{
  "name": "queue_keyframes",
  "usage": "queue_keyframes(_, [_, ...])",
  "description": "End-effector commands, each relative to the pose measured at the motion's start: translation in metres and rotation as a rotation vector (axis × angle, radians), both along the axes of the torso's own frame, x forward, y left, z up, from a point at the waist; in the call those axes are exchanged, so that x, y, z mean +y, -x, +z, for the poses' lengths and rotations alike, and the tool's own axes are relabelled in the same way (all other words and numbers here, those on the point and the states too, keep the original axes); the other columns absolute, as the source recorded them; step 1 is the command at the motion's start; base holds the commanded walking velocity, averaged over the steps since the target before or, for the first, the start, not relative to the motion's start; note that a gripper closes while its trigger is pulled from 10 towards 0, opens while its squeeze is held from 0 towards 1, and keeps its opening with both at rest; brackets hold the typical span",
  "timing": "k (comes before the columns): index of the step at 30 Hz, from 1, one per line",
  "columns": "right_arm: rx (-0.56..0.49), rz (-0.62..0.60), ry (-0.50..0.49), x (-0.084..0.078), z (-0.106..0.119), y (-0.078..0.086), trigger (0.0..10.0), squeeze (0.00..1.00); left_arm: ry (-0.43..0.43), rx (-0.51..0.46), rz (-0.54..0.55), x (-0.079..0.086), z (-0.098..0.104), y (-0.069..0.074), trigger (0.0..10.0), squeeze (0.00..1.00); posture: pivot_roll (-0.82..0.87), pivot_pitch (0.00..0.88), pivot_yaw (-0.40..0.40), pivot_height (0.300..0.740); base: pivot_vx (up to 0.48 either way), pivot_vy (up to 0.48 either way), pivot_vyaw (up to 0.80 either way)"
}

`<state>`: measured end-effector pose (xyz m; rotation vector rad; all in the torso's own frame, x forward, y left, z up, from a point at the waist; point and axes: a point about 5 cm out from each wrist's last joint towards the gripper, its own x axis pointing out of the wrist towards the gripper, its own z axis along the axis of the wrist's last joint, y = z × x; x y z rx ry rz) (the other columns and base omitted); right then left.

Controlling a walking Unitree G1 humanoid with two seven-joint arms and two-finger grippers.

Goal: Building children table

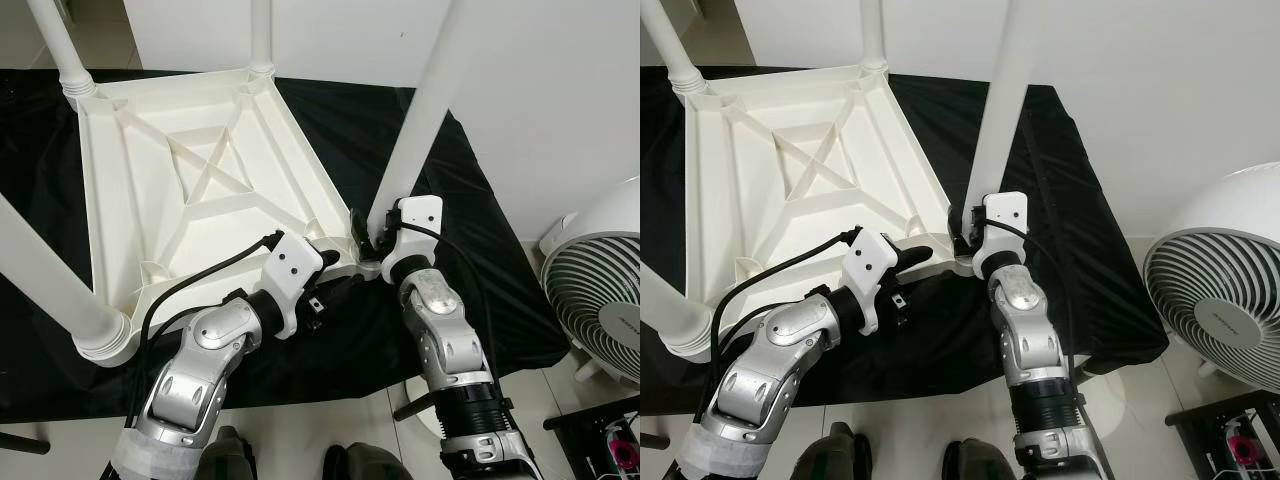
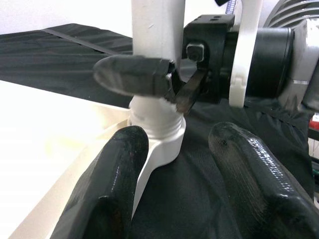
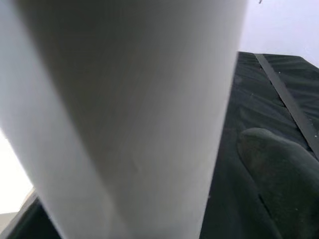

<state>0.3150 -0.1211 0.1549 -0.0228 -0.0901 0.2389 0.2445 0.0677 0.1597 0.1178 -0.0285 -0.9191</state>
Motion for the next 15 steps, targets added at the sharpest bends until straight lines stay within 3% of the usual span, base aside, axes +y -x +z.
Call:
queue_keyframes(1, [-0.013,0.005,0.001,-0.006,0.006,-0.004,10.0,1.00,0.002,0.009,0.051,0.000,-0.001,-0.001,10.0,0.00,0.01,0.066,-0.080,0.740,0.000,0.000,0.00])
queue_keyframes(3, [-0.010,0.086,0.043,-0.008,0.007,-0.007,10.0,1.00,0.004,0.009,0.052,0.000,-0.001,-0.001,10.0,0.00,0.01,0.066,-0.079,0.740,0.000,0.000,0.00])
queue_keyframes(4, [-0.014,0.133,0.070,-0.008,0.008,-0.008,10.0,0.85,0.004,0.008,0.053,0.000,-0.001,-0.001,10.0,0.00,0.01,0.066,-0.079,0.740,0.000,0.000,0.00])
queue_keyframes(5, [-0.020,0.161,0.104,-0.009,0.009,-0.008,10.0,0.00,0.003,0.009,0.054,0.000,-0.001,-0.001,10.0,0.00,0.01,0.067,-0.077,0.740,0.000,0.000,0.00])
queue_keyframes(10, [-0.026,0.253,0.124,-0.005,0.010,-0.008,10.0,0.00,0.002,0.009,0.053,0.000,-0.001,-0.001,10.0,0.00,0.01,0.068,-0.075,0.740,0.000,0.000,0.00])
queue_keyframes(13, [-0.064,0.449,0.203,0.006,0.010,-0.001,10.0,0.00,0.002,0.007,0.054,0.001,0.000,-0.002,10.0,0.00,0.01,0.071,-0.072,0.740,0.000,0.000,0.00])
queue_keyframes(15, [-0.063,0.501,0.210,0.008,0.010,0.001,10.0,0.00,0.003,0.006,0.055,0.001,0.000,-0.002,10.0,0.00,0.02,0.075,-0.074,0.740,0.000,0.000,0.00])
